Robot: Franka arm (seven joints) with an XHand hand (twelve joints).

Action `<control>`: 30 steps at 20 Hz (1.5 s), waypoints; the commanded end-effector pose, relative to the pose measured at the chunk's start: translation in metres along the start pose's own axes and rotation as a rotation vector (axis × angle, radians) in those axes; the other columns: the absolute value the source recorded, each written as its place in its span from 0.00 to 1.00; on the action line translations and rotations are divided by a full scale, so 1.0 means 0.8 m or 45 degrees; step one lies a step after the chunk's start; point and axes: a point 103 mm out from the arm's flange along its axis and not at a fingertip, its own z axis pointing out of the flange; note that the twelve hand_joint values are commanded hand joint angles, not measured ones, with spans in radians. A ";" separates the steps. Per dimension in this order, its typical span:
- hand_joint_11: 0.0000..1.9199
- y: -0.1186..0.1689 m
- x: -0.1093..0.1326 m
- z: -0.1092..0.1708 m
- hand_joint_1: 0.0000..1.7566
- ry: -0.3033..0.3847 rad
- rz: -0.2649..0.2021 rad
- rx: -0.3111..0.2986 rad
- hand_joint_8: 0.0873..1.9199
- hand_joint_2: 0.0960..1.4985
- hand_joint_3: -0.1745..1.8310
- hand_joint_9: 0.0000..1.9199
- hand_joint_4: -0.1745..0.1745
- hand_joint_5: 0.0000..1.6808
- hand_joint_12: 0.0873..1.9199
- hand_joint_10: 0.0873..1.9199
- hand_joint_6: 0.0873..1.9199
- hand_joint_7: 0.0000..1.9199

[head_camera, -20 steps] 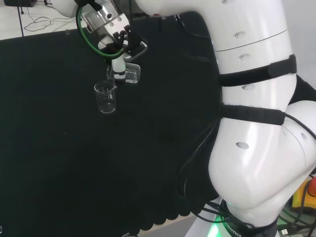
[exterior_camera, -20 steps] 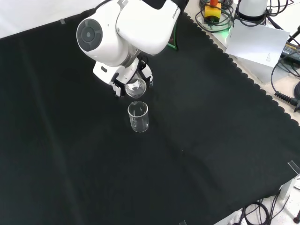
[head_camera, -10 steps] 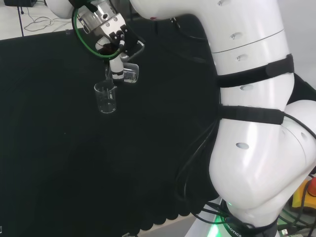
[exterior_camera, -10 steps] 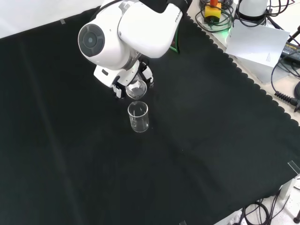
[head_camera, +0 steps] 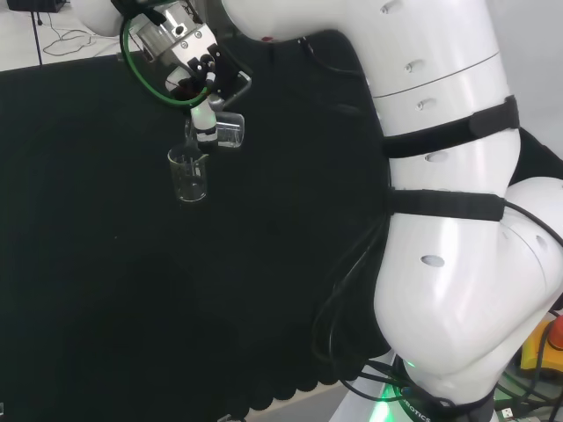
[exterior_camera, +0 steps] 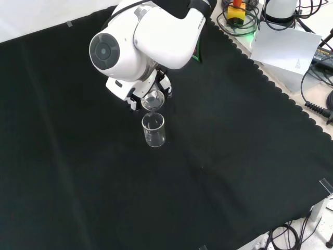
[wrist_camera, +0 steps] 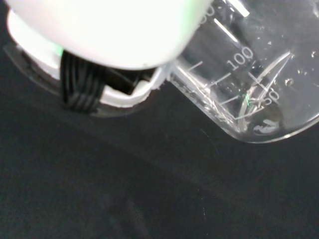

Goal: Pour the water from the handheld beaker into the one on the table.

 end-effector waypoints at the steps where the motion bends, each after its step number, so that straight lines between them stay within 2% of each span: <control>1: 0.61 0.000 0.005 -0.004 0.74 -0.034 0.010 0.017 0.41 0.37 0.48 0.77 0.00 0.70 0.37 0.37 0.42 0.65; 30: 0.61 0.006 0.010 -0.014 0.74 -0.161 0.034 0.116 0.42 0.37 0.48 0.77 0.00 0.70 0.37 0.38 0.43 0.64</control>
